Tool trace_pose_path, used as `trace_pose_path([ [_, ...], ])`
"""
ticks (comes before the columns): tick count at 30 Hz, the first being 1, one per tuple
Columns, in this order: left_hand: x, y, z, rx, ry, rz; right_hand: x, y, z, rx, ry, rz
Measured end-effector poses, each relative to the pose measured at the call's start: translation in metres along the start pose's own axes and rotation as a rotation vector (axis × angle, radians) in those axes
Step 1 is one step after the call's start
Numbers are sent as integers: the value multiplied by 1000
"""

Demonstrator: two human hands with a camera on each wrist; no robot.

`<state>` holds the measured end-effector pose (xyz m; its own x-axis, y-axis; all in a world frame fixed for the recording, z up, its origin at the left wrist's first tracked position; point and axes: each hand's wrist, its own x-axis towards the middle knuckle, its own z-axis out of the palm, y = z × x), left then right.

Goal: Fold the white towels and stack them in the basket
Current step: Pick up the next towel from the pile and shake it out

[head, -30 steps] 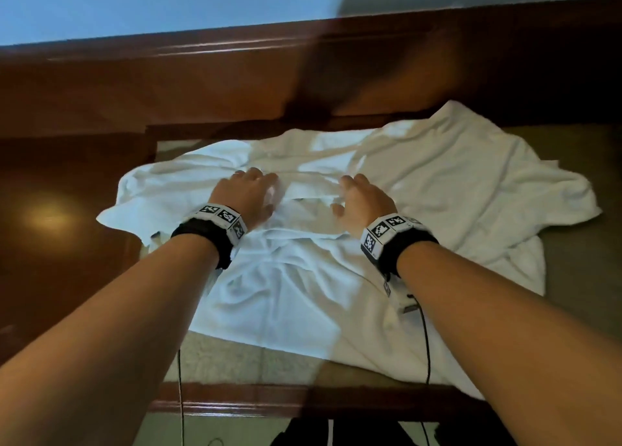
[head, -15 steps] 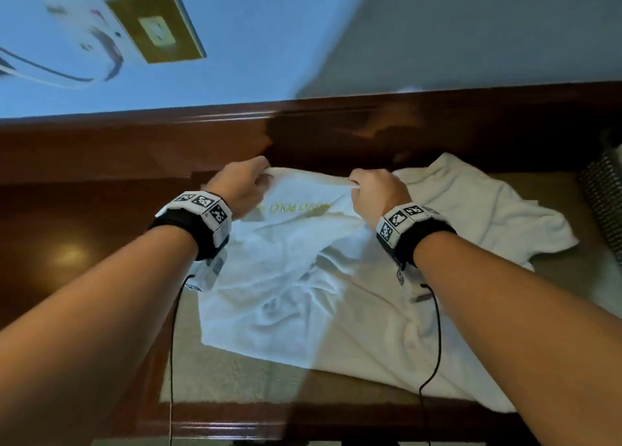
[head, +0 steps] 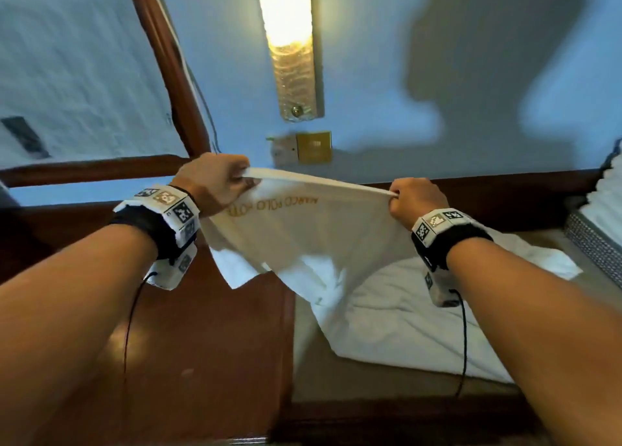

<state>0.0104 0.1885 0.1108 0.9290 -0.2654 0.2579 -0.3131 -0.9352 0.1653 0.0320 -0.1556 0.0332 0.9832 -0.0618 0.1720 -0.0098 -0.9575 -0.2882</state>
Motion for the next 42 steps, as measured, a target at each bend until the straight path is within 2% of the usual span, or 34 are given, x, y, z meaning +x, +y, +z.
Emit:
trace_pose_path([
  [3, -35, -39, -43, -69, 80, -27, -25, -39, -18, 54, 75, 1],
  [9, -84, -94, -105, -18, 234, -146, -48, -99, -56, 199, 192, 36],
  [11, -95, -107, -115, 47, 243, -232, -54, -129, -72, 265, 255, -18],
  [13, -103, -108, -115, 83, 175, -268, -62, -168, -87, 269, 276, -139],
  [15, -106, -91, -103, -54, 64, -172, -73, -209, -98, 257, 265, -290],
  [17, -108, -59, -81, -357, -31, -61, -88, -243, -105, 194, 224, -466],
  [19, -106, -33, -58, -612, -36, 28, -104, -264, -106, 15, 119, -601],
  [21, -104, -23, -45, -659, 38, 113, -111, -269, -100, -105, 49, -648],
  [23, -104, -23, -48, -599, 52, 148, -113, -261, -92, 9, 46, -628],
  [25, -106, -29, -59, -531, 48, 170, -109, -245, -85, 164, 46, -542],
  [28, -106, -44, -73, -503, 52, 170, -106, -216, -65, 138, -26, -399],
  [31, -108, -52, -71, -474, 53, 175, -107, -200, -46, 294, 15, -298],
  [34, -115, -37, -61, -495, 76, 199, -107, -220, -46, 453, 164, -363],
  [37, -117, -28, -63, -584, 216, 163, -118, -248, -49, 423, 247, -456],
  [39, -120, -35, -73, -616, 261, 141, -121, -246, -43, 426, 224, -454],
  [42, -131, -55, -87, -601, 207, 136, -121, -219, -16, 267, 88, -416],
])
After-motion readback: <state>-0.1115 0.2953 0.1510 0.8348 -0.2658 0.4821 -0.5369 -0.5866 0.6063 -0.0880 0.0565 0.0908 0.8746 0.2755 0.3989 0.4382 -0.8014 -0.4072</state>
